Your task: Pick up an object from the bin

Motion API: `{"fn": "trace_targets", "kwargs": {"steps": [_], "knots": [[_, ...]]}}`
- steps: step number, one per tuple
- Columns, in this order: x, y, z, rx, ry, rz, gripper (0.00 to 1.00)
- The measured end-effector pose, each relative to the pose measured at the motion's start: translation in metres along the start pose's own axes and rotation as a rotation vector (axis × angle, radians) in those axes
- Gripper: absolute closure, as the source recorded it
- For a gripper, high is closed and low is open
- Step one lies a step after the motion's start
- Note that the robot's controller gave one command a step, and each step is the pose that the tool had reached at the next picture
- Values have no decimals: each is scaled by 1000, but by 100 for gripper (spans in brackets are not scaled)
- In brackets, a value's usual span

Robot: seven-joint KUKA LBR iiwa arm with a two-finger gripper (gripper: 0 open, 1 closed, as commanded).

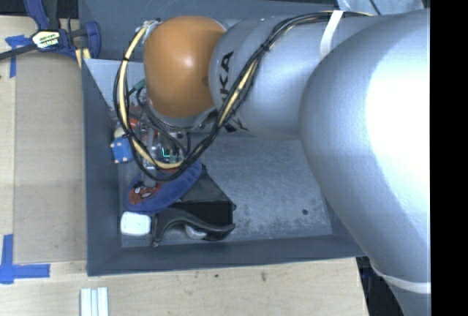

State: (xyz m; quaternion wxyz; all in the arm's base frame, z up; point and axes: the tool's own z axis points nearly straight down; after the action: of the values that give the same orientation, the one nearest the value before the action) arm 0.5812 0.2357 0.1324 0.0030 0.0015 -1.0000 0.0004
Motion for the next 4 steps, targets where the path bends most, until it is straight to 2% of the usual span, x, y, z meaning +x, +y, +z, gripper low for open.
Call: {"fn": "trace_targets", "kwargs": {"steps": [1, 2, 3, 4], "knots": [[10, -14, 53, -12, -32, -224, 0], [20, -32, 28, -6, -22, -173, 0], [27, -53, 23, -4, -13, -139, 0], [18, -63, 53, -9, -39, -172, 0]]}}
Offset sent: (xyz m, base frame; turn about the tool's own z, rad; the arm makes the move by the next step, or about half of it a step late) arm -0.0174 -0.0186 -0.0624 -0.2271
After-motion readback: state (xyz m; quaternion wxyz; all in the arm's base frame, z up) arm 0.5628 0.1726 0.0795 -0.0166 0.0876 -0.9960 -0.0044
